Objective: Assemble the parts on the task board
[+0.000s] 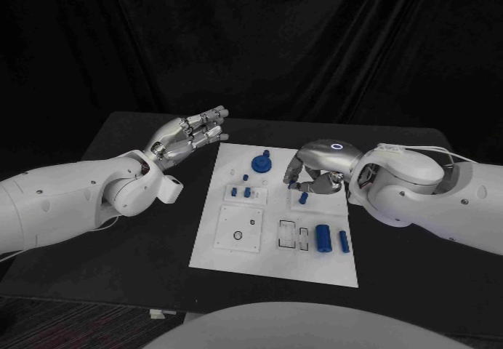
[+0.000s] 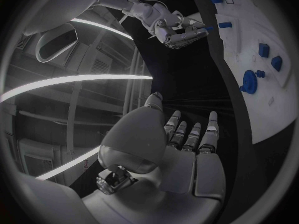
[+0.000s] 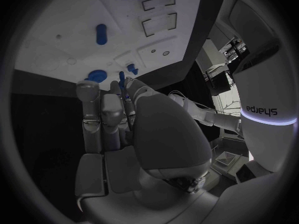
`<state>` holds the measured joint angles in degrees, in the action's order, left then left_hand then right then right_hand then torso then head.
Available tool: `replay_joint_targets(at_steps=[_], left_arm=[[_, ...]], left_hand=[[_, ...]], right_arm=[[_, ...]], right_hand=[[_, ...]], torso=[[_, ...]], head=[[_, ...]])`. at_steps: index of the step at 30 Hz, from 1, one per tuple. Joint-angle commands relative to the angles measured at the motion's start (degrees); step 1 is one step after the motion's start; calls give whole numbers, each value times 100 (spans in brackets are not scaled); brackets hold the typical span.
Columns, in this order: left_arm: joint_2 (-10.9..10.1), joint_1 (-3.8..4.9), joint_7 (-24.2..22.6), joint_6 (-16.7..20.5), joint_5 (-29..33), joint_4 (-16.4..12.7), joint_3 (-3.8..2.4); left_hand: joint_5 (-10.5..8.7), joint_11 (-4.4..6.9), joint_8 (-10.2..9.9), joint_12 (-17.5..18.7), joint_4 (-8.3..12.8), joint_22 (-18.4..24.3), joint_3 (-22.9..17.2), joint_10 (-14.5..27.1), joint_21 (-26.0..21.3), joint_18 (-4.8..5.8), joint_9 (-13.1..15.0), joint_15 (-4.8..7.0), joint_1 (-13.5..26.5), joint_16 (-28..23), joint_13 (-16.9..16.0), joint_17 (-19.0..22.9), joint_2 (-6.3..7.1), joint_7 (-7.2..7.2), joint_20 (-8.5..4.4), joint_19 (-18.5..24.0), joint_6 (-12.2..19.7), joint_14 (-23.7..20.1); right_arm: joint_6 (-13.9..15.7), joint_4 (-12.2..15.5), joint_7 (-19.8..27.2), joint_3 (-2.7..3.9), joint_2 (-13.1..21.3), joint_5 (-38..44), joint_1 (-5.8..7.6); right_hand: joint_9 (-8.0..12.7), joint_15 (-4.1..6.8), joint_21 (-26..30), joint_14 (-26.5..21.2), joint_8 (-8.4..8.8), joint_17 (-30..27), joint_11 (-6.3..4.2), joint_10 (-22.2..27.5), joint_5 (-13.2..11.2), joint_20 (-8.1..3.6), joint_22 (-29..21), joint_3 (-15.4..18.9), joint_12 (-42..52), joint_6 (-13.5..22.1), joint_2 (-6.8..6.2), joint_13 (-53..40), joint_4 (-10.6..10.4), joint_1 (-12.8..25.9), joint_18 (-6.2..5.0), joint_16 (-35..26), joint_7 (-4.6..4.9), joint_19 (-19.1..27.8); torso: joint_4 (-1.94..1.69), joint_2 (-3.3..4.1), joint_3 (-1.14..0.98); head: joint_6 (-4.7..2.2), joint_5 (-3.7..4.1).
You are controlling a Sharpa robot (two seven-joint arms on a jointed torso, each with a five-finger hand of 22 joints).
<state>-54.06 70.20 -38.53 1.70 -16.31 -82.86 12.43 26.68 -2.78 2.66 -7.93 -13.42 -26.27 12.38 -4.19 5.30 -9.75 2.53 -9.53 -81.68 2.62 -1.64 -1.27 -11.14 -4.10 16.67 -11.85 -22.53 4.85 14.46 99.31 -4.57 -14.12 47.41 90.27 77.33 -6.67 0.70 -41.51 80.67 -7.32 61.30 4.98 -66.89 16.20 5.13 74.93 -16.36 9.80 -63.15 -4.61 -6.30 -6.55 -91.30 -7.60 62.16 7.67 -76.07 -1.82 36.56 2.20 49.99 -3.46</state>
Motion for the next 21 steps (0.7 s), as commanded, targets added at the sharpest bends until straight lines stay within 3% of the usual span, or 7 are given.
replay_joint_targets(at_steps=[1, 9, 16, 21], left_arm=[[21, -10, -73, -71, 45, -12, -6], [56, -25, -72, -70, 45, -13, -6], [93, -32, -67, -73, 45, 8, -6], [106, -34, -66, -81, 45, 21, -6]], left_hand=[[35, -47, 35, -25, 27, 3, 4, -3, 25, -39, 8, -14, -61, 18, -6, -9, 1, -15, 8, -35, -36, 45], [39, -51, 34, -30, 28, 8, 2, -6, 26, -37, 8, -15, -65, 21, -6, -10, -3, -16, 7, -40, -31, 49], [42, -54, 33, -31, 29, 8, -1, -6, 27, -36, 7, -16, -68, 22, -6, -10, -8, -18, 7, -44, -29, 49], [44, -57, 34, -32, 30, 20, -4, -6, 25, -35, 8, -17, -71, 23, -6, -10, -14, -21, 7, -42, -32, 51]], right_arm=[[-185, 7, 28, -1, -143, 104, -113], [-119, -284, 118, -1, -687, 432, -460], [-80, -631, 182, 0, -1113, 494, -697], [-54, -790, 205, 1, -1297, 505, -802]], right_hand=[[8, -2, -40, 42, 25, 8, -103, -138, 30, -5, 537, -17, -27, -30, -3, -1, 27, -55, 15, 23, 1, -30], [20, -1, -51, 48, 47, 13, -100, -152, 62, -9, 537, -33, -51, -30, -31, 17, 55, -72, 14, 28, 4, -25], [24, 0, -55, 50, 55, 14, -99, -161, 77, -11, 536, -44, -61, -34, -40, 25, 70, -83, 14, 30, 6, -22], [30, -1, -59, 52, 66, 15, -96, -162, 89, -12, 535, -54, -73, -30, -48, 32, 82, -89, 13, 31, 9, -19]], torso=[[15, 2, -2], [15, 1, -28], [0, 0, -29], [-22, -2, -26]], head=[[1, -52], [1, -123], [1, -165], [1, -134]])
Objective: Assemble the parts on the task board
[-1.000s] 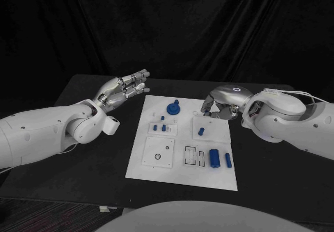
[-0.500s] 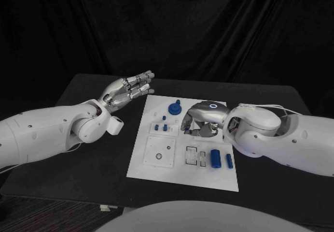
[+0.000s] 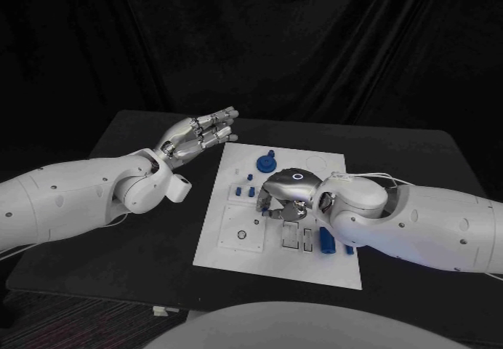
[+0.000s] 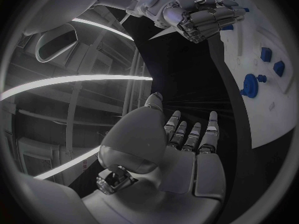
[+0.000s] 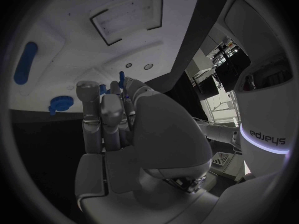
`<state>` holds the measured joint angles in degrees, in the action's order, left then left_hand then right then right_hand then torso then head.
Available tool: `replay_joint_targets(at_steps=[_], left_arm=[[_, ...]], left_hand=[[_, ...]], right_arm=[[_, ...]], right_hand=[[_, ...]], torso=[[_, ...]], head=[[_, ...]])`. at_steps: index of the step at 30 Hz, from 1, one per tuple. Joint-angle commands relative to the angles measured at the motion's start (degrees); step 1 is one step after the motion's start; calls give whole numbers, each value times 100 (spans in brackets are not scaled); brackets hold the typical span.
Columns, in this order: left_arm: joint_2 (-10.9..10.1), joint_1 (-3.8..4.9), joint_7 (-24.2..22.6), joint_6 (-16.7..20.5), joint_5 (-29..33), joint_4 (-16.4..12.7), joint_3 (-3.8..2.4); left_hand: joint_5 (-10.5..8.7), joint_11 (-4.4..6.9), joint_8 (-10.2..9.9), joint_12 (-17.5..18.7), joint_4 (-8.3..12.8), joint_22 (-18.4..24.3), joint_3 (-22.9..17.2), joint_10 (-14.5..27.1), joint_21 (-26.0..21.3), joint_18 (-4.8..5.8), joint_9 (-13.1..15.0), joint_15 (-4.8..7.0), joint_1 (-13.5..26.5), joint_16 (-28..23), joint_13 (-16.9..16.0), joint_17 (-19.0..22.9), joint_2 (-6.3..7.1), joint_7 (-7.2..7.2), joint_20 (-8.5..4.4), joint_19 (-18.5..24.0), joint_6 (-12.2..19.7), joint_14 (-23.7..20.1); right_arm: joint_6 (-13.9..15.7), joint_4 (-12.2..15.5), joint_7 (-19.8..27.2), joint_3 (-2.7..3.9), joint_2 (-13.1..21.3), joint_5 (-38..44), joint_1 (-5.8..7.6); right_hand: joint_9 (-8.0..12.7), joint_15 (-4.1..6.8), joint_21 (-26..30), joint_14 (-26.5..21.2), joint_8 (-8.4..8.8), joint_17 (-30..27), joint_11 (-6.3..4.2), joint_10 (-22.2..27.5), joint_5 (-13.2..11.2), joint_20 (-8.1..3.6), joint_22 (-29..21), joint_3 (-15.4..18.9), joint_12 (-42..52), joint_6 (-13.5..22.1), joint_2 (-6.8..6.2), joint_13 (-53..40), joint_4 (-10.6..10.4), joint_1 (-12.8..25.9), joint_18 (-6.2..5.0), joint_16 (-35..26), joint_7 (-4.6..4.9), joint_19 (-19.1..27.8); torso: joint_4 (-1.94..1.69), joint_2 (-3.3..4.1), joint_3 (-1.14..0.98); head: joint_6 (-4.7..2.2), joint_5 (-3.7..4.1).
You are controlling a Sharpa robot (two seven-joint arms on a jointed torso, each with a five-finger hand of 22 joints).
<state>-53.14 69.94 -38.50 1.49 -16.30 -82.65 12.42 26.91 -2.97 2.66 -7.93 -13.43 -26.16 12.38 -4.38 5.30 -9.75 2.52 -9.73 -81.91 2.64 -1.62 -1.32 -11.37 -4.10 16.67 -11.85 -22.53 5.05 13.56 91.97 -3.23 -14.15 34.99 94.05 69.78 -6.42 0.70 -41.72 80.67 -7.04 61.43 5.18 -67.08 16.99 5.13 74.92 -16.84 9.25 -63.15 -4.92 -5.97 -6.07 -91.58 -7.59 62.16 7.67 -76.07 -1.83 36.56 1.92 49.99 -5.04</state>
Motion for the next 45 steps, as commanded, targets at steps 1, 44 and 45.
replay_joint_targets(at_steps=[1, 44, 45], left_arm=[[16, -9, -68, -62, 44, 2, -6], [104, -66, -38, -168, 44, 116, -6], [107, -70, -37, -171, 44, 119, -6]], left_hand=[[21, -38, 34, -32, 31, 10, -4, 13, 26, -35, 8, 2, -49, 20, -7, -5, 8, -21, 7, -42, -32, 30], [51, -50, 41, -45, 65, 30, -47, 13, 28, -23, 13, -23, -112, 42, -7, -9, -39, -53, 5, -72, -68, 57], [51, -50, 41, -45, 65, 30, -47, 13, 28, -23, 13, -23, -112, 42, -7, -9, -39, -53, 5, -72, -68, 57]], right_arm=[[37, -75, 73, 4, -77, 127, -59], [-10, -268, 42, 4, -268, 131, -270], [-14, -273, 42, 4, -271, 131, -280]], right_hand=[[5, -1, -37, 52, 38, 3, -116, -143, 10, -12, 537, -6, -17, -30, -18, -1, 34, -61, 13, 31, 10, -19], [14, -3, -24, 62, 56, 12, -113, -170, 19, -12, 529, -11, -30, -34, -39, 10, 41, -44, 9, 42, 16, -10], [14, -3, -24, 62, 56, 12, -113, -170, 19, -12, 529, -11, -30, -34, -39, 10, 41, -44, 9, 42, 16, -10]], torso=[[-23, 0, 3], [9, -10, 10], [8, -10, 11]], head=[[1, 27], [1, -10], [1, -8]])
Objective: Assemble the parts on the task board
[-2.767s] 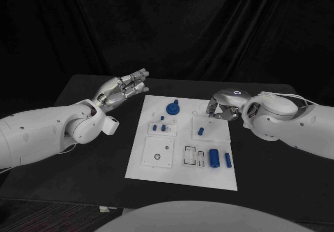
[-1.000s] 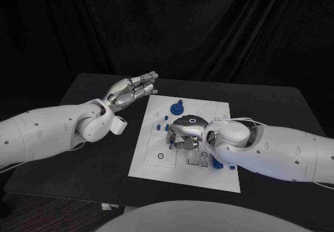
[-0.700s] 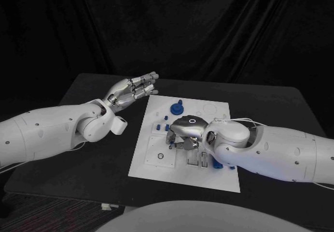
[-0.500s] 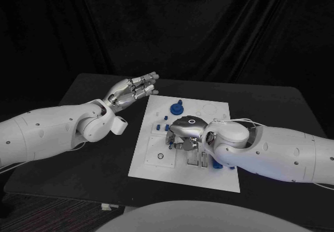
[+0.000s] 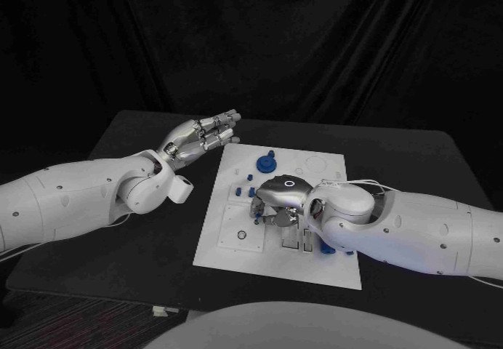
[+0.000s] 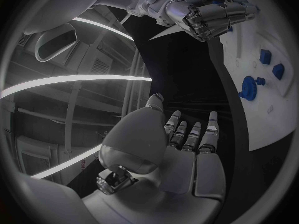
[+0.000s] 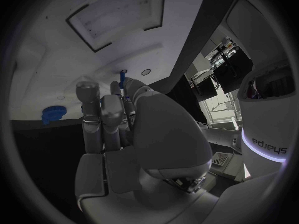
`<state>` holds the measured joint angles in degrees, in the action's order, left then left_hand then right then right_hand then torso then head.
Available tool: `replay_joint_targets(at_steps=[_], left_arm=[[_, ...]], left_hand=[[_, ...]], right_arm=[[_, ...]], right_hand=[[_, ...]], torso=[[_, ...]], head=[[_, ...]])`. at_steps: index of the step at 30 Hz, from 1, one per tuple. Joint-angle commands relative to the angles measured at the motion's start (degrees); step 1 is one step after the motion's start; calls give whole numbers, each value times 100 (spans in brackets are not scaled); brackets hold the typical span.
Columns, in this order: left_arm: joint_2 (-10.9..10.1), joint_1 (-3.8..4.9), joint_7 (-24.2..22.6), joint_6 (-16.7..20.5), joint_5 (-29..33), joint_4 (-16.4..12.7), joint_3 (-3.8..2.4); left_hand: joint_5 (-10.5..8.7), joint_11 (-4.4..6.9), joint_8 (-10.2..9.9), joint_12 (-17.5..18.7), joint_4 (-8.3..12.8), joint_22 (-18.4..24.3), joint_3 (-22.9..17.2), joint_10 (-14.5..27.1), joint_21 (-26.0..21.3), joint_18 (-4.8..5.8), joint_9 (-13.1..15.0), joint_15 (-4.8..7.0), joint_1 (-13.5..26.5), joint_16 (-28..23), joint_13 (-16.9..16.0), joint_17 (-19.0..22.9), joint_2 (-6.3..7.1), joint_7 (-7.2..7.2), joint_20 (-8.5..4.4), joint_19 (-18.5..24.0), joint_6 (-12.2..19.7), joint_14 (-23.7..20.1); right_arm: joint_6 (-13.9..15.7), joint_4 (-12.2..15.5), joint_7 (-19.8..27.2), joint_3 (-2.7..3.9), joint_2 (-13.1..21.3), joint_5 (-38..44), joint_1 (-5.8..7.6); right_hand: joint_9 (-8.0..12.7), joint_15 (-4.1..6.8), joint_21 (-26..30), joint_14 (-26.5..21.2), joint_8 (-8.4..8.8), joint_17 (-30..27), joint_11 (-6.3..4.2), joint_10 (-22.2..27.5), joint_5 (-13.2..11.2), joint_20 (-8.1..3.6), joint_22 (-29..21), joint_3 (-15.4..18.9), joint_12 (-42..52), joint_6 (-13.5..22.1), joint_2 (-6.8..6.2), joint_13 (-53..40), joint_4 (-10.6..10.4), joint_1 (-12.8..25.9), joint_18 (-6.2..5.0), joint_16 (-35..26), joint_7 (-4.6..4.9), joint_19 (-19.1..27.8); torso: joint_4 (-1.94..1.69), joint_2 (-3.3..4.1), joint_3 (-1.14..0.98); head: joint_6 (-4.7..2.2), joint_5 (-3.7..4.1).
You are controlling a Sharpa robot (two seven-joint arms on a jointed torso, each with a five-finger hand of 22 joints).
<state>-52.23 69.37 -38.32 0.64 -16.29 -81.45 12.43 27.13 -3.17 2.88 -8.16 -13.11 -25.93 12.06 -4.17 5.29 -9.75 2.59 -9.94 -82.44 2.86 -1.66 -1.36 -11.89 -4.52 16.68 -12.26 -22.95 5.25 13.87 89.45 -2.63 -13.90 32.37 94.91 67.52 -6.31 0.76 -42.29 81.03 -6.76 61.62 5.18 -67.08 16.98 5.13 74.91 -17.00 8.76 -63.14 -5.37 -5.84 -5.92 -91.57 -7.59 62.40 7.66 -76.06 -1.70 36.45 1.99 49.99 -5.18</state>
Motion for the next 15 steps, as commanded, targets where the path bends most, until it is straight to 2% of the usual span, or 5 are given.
replay_joint_targets(at_steps=[1, 15], left_arm=[[18, -16, -55, -88, 42, 3, -6], [38, -36, -43, -106, 42, 37, -6]], left_hand=[[29, -29, 19, -22, 33, 7, -15, -8, 29, -23, 7, -2, -59, 20, -4, -5, 14, -11, 4, -31, -26, 37], [42, -28, 23, -18, 46, 19, -28, -2, 27, -19, 9, -8, -77, 22, -2, -4, 3, -24, 4, -35, -45, 37]], right_arm=[[-48, -24, -18, -21, -11, 46, -61], [-67, -20, -15, -21, -22, 46, -118]], right_hand=[[4, -9, 32, 26, 28, -7, -113, -170, 20, -12, 531, 5, 19, -35, 6, -3, 25, -46, 9, 18, 16, -10], [4, -8, 25, 27, 28, -8, -115, -182, 18, -12, 530, 4, 18, -45, 2, -1, 27, -39, 9, 17, 15, -9]], torso=[[-7, 2, 3], [-11, 1, 0]], head=[[1, 7], [1, 3]])
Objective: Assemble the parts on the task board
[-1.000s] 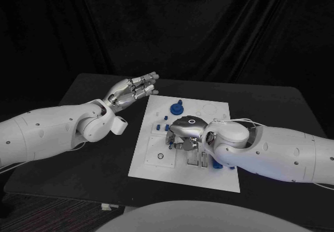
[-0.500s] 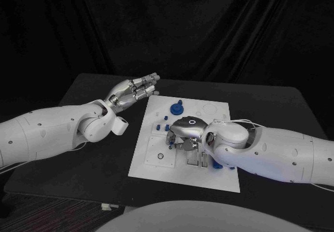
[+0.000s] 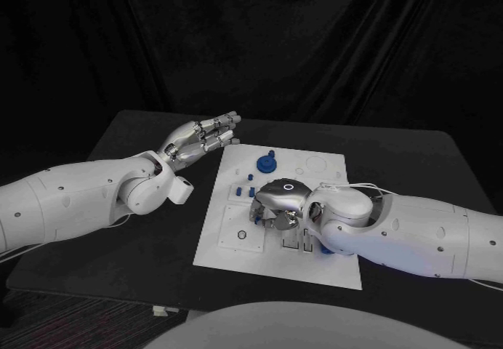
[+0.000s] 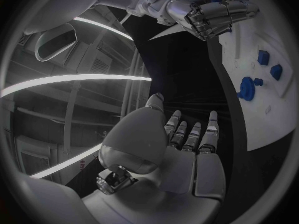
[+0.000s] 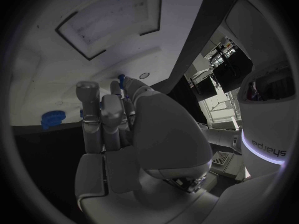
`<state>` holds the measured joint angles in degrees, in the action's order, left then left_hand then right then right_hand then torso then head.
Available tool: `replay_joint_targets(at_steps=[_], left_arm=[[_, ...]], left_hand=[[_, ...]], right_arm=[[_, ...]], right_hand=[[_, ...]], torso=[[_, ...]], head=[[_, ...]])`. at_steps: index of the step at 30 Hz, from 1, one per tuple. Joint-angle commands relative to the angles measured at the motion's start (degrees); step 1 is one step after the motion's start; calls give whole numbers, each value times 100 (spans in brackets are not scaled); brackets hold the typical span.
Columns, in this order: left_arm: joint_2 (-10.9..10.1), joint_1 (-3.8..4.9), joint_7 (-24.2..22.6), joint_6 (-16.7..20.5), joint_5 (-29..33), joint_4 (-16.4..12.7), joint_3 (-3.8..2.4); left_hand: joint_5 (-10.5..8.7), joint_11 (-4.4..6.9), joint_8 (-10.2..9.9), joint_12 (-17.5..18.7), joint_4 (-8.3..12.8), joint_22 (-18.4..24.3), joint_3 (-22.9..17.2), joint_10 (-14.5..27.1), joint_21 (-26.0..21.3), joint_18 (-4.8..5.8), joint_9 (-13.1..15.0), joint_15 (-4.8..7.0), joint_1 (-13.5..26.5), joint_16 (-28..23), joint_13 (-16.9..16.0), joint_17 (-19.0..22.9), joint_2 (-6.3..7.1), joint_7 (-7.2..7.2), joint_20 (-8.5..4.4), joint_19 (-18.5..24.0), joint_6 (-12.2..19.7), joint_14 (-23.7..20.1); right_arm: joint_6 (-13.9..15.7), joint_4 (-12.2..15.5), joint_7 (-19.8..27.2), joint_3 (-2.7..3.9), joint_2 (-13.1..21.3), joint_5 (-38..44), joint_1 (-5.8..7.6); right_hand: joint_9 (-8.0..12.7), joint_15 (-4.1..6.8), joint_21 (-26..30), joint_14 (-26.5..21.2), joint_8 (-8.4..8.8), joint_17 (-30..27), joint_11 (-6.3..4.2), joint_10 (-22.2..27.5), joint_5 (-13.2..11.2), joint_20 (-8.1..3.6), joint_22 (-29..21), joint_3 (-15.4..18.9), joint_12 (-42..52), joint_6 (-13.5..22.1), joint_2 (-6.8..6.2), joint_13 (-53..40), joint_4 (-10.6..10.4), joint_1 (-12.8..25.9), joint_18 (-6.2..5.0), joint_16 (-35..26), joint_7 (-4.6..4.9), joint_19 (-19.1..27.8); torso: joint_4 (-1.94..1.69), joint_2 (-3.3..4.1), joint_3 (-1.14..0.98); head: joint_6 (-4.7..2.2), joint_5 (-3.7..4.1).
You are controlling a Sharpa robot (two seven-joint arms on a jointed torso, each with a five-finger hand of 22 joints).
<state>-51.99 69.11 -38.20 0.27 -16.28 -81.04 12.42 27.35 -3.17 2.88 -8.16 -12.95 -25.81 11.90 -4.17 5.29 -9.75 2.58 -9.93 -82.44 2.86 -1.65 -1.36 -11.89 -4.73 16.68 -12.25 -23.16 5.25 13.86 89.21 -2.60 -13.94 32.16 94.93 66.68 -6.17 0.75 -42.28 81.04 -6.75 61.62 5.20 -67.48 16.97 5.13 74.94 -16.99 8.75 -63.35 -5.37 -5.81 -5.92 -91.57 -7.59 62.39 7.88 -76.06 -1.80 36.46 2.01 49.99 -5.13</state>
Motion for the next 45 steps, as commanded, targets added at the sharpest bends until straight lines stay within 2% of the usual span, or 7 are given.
replay_joint_targets(at_steps=[1, 8, 13, 23, 30, 38, 45], left_arm=[[15, -10, -54, -69, 42, -3, -6], [12, -13, -49, -73, 42, -4, -6], [8, -15, -46, -72, 42, -3, -6], [-12, -16, -21, -59, 42, 2, -6], [-40, -17, -15, -58, 43, -11, -6], [-36, -18, -8, -45, 43, -1, -5], [-33, -25, -14, -66, 43, 12, -5]], left_hand=[[20, -28, 23, -19, 30, 7, -12, -2, 27, -19, 10, -8, -77, 22, -3, -5, 2, -4, 4, -35, -24, 38], [27, -28, 24, -21, 37, 5, -18, -1, 28, -17, 10, -10, -87, 25, -3, -5, -1, -9, 4, -41, -29, 40], [27, -28, 24, -21, 37, 5, -18, -1, 28, -17, 10, -10, -87, 25, -3, -5, -1, -9, 4, -41, -29, 40], [32, -27, 25, -17, 45, 13, -23, 3, 27, -16, 11, -12, -96, 25, -2, -4, -3, -14, 5, -42, -31, 38], [34, -27, 25, -14, 48, 13, -23, 6, 27, -15, 11, -12, -99, 27, -2, -5, -1, -15, 4, -44, -32, 42], [46, -25, 27, -18, 57, 13, -27, 7, 28, -14, 12, -15, -108, 31, -2, -6, 0, -16, 5, -50, -44, 46], [65, -24, 28, -17, 66, 20, -30, 9, 27, -13, 12, -16, -116, 32, -2, -6, 2, -15, 4, -53, -43, 47]], right_arm=[[-67, 6, -18, -17, -1, 43, -35], [-171, 11, -42, -17, -1, 43, -40], [-351, 12, -92, -17, 18, 43, -41], [119, 93, -22, -14, 232, 43, -9], [548, 401, -10, -4, 599, 43, 319], [141, 731, -322, -5, 1285, 43, 803], [23, 672, -452, -16, 1672, 43, 820]], right_hand=[[-10, -8, 25, 26, 27, -8, -117, -142, 19, -12, 527, 4, 18, -24, 2, -4, 27, -39, 10, 17, -6, -9], [84, -64, 173, -30, 241, -102, -54, 121, -199, 24, 482, 20, -181, 288, -72, 92, -72, 137, -2, -86, 27, 73], [247, -44, 1052, -371, 315, -488, 76, 1546, -737, 66, 285, 283, -477, 1743, -239, 198, -252, 484, -122, -533, -433, 478], [302, -105, 1641, -552, 367, -652, 122, 2526, -1074, 130, 175, 991, -287, 2923, -292, 194, -673, 502, -177, -687, -696, 593], [181, -90, 1409, -412, 153, -484, 108, 2389, -913, 114, 263, 1052, 160, 1882, -158, 155, -937, 311, -143, -463, -578, 390], [182, -116, 801, -133, 95, -221, 168, 2033, -939, 124, 416, 1156, 376, 1480, -2, 208, -937, 502, -54, -138, -297, 44], [227, -110, 691, -58, 203, -181, 174, 2101, -1092, 121, 442, 1238, 256, 1497, -59, 220, -1033, 727, -38, -84, -600, -51]], torso=[[-1, 0, -2], [1, -4, 1], [1, -8, -1], [11, -5, 0], [12, 0, -4], [14, -6, -9], [25, -2, -5]], head=[[1, -2], [1, -7], [1, -15], [1, -26], [1, 22], [1, 105], [1, 102]])
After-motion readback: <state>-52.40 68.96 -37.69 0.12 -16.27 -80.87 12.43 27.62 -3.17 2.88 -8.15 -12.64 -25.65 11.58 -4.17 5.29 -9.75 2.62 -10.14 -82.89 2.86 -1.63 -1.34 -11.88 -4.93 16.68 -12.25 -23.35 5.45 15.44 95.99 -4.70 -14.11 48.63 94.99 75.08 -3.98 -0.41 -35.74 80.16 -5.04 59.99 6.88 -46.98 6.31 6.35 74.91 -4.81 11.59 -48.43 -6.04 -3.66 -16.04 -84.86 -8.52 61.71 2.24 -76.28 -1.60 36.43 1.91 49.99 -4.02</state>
